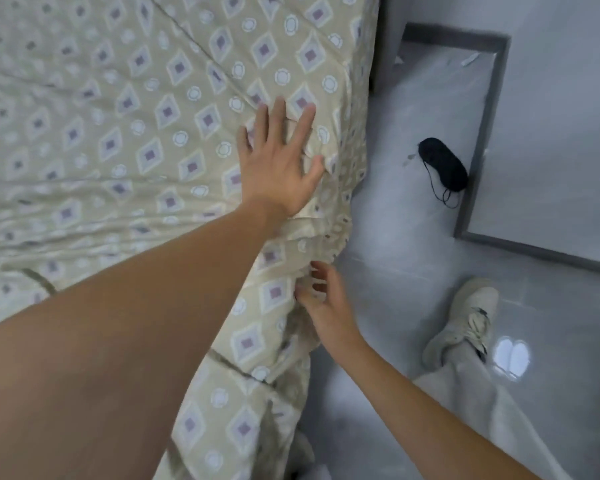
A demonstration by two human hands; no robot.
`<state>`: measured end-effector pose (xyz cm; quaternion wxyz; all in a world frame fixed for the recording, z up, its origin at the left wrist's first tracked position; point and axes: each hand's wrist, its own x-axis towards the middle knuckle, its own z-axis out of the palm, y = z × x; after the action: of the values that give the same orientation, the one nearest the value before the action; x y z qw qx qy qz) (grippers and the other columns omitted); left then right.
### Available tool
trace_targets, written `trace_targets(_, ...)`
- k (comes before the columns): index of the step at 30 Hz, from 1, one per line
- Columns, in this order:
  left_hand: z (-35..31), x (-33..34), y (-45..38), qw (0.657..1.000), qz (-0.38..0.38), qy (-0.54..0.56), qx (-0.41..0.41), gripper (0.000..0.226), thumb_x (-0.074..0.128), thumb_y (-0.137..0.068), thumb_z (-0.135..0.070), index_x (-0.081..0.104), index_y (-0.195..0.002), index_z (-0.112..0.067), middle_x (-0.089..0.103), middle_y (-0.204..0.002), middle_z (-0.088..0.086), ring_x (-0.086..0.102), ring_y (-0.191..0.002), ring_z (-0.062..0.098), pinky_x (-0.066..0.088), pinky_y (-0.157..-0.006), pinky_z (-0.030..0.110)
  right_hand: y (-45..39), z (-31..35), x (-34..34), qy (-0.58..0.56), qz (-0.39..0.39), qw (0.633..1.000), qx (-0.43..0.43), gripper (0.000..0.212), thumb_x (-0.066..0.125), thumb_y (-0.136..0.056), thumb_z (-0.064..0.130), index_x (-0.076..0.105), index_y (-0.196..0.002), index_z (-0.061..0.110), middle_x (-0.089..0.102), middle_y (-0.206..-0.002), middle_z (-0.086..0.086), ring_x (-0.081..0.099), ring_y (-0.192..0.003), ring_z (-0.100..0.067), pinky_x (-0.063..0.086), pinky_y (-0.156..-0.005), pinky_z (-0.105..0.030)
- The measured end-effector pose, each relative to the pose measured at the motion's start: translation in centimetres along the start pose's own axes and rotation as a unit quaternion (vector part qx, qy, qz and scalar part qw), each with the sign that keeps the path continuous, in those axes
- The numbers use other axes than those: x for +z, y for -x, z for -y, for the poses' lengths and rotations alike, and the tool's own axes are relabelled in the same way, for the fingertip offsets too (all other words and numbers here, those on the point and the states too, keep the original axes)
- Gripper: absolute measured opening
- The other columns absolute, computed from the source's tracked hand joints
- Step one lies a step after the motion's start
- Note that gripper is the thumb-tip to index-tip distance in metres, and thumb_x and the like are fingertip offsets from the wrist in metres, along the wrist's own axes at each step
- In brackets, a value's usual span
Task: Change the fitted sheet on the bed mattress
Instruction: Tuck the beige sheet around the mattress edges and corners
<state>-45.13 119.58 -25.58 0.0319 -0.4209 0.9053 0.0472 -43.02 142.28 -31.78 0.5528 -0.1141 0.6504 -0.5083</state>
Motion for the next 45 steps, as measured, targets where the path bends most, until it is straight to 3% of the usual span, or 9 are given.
trace_targets(5, 2.8, 0.7, 14.4, 0.999, 0.018, 0.013, 0.040, 0.074, 0.029, -0.102, -0.067, 0.006, -0.167, -0.038, 0.000, -0.176, 0.006, -0.002, -0.162, 0.029, 0.008, -0.128, 0.059, 7.7, -5.7, 2.3, 0.090, -0.095, 0.991, 0.023, 0.063, 0.072, -0.090, 0.057, 0.046, -0.145, 0.040, 0.041, -0.143, 0.014, 0.046, -0.134, -0.009, 0.041, -0.115, -0.036)
trace_targets(10, 3.8, 0.9, 28.7, 0.997, 0.055, 0.023, 0.040, 0.081, 0.040, -0.099, -0.063, 0.003, -0.167, -0.039, -0.009, -0.176, 0.005, -0.010, -0.162, 0.029, 0.007, -0.127, 0.063, 11.5, -10.5, 3.3, -0.121, -0.097, 0.967, 0.202, 0.109, 0.070, -0.070, 0.086, 0.034, -0.160, 0.036, 0.051, -0.156, 0.005, 0.053, -0.140, -0.018, 0.047, -0.114, -0.049)
trace_targets(13, 3.4, 1.8, 34.7, 0.997, 0.054, 0.000, 0.064, 0.083, 0.048, -0.097, -0.058, 0.011, -0.168, -0.034, -0.004, -0.175, 0.012, -0.008, -0.162, 0.033, 0.010, -0.126, 0.065, 13.4, -12.4, 4.1, -0.167, 0.013, 0.949, 0.267, 0.061, 0.067, -0.098, 0.054, 0.049, -0.152, 0.030, 0.071, -0.121, 0.002, 0.072, -0.098, -0.013, 0.060, -0.078, -0.034)
trace_targets(18, 3.5, 2.9, 35.3, 0.998, 0.016, 0.011, 0.058, 0.073, 0.045, -0.101, -0.050, 0.017, -0.167, -0.035, 0.003, -0.176, 0.010, -0.005, -0.162, 0.029, 0.009, -0.127, 0.062, 12.6, -15.0, 5.6, -0.060, 0.036, 0.974, 0.217, 0.062, 0.086, -0.074, 0.053, 0.069, -0.129, 0.030, 0.079, -0.114, 0.002, 0.076, -0.104, -0.017, 0.061, -0.096, -0.047)
trace_targets(25, 3.9, 1.7, 35.6, 0.998, 0.016, 0.009, 0.063, 0.067, 0.039, -0.104, -0.049, 0.017, -0.166, -0.038, 0.005, -0.176, 0.005, -0.002, -0.162, 0.025, 0.007, -0.128, 0.057, 13.0, -16.9, 3.2, -0.137, 0.073, 0.970, 0.188, 0.034, 0.077, -0.089, 0.024, 0.077, -0.120, 0.013, 0.080, -0.110, -0.012, 0.076, -0.106, -0.030, 0.058, -0.102, -0.050)
trace_targets(31, 4.0, 0.4, 35.9, 0.995, 0.023, -0.033, 0.096, 0.071, 0.042, -0.100, -0.055, 0.021, -0.166, -0.037, 0.008, -0.175, 0.004, 0.001, -0.162, 0.025, 0.007, -0.126, 0.062, 12.4, -19.7, 0.7, 0.013, -0.095, 0.989, 0.114, 0.015, 0.068, -0.101, 0.026, 0.075, -0.102, 0.013, 0.078, -0.095, -0.006, 0.075, -0.092, -0.025, 0.059, -0.089, -0.042)
trace_targets(37, 3.1, 1.2, 35.1, 0.992, -0.004, -0.053, 0.116, 0.069, 0.047, -0.098, -0.055, 0.034, -0.163, -0.036, 0.014, -0.174, 0.003, 0.006, -0.162, 0.026, 0.009, -0.125, 0.064, 8.6, -24.7, 1.0, 0.092, -0.140, 0.980, 0.108, 0.025, 0.066, -0.102, 0.031, 0.063, -0.078, 0.026, 0.067, -0.073, 0.003, 0.063, -0.067, -0.016, 0.050, -0.067, -0.037)
trace_targets(42, 3.1, 2.3, 35.1, 0.987, -0.026, -0.062, 0.145, 0.070, 0.053, -0.095, -0.052, 0.037, -0.161, -0.034, 0.018, -0.174, 0.004, 0.009, -0.162, 0.028, 0.011, -0.125, 0.064, 4.7, -29.7, 1.3, 0.131, -0.162, 0.969, 0.134, 0.024, 0.066, -0.101, 0.040, 0.075, -0.096, 0.019, 0.076, -0.089, -0.006, 0.072, -0.088, -0.031, 0.054, -0.073, -0.038)
trace_targets(45, 3.1, 2.9, 35.3, 0.987, -0.037, -0.049, 0.151, 0.071, 0.056, -0.093, -0.050, 0.041, -0.160, -0.033, 0.019, -0.173, 0.005, 0.011, -0.161, 0.029, 0.012, -0.124, 0.064, 3.7, -32.0, 1.4, 0.157, -0.204, 0.951, 0.172, 0.028, 0.065, -0.102, 0.030, 0.061, -0.078, 0.015, 0.072, -0.090, -0.017, 0.070, -0.092, -0.038, 0.047, -0.071, -0.040)
